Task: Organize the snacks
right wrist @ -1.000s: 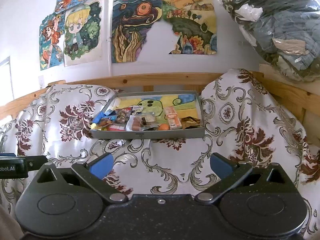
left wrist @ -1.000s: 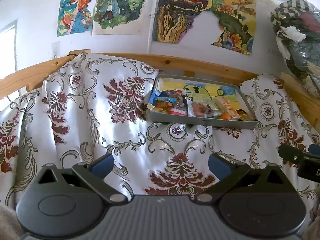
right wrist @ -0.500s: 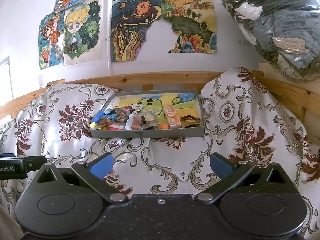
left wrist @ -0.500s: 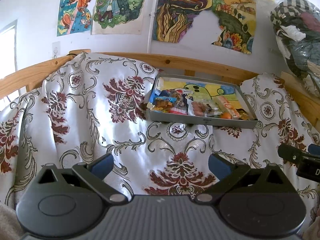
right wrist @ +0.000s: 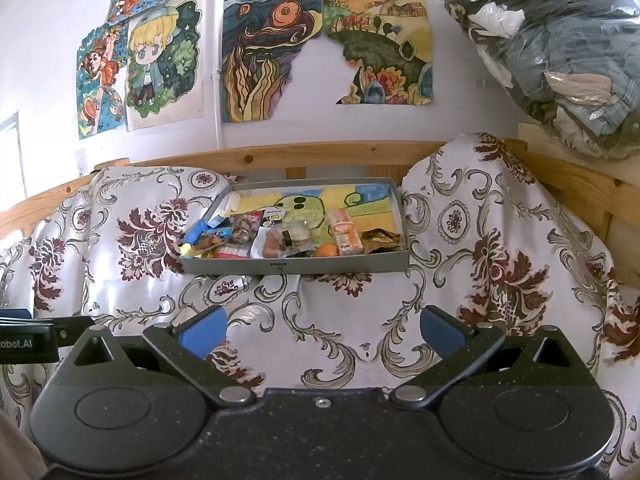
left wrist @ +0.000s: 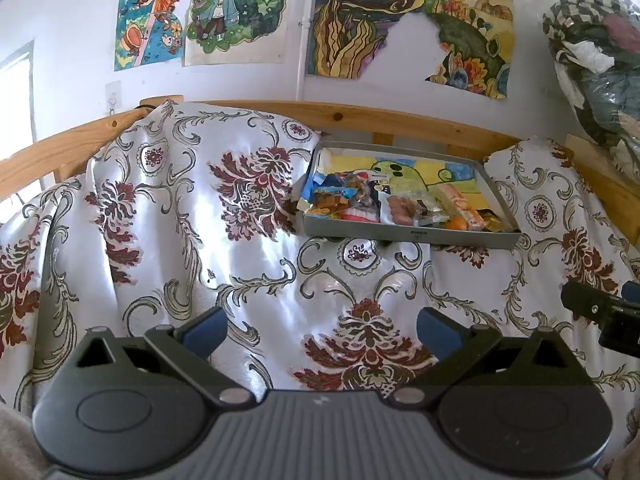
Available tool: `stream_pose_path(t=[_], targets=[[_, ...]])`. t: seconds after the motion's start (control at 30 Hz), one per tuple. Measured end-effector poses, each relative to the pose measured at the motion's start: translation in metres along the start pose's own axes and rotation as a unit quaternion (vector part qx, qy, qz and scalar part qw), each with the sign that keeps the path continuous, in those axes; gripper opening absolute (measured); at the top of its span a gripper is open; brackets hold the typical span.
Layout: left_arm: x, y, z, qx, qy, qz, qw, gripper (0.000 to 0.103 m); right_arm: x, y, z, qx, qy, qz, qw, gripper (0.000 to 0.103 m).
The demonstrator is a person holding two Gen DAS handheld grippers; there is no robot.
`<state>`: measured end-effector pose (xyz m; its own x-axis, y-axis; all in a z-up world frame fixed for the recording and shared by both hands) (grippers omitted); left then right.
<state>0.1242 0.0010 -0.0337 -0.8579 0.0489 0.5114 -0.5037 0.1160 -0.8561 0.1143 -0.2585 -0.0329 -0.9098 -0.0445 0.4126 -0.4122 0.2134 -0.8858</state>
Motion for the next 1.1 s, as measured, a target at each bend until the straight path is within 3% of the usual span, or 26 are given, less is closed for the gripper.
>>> stream_pose_path(t=[1.1], targets=[[-0.0009, 0.0013, -0.001, 0.003, 0.001, -0.005, 1.0, 0.103, -0.0012, 0.0009, -0.0013, 0.001, 0.001, -0.004, 1.0, 0.102]])
Point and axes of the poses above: each gripper's, at about its wrist camera, not at the fingertips, and x roughly against the way its jaws point, z to its right, y to its underside, the point moved 4 cm from there along -x, roughly the way its jaws point, and after that the axes turned 8 degrees about -x, right-handed, at the moved point
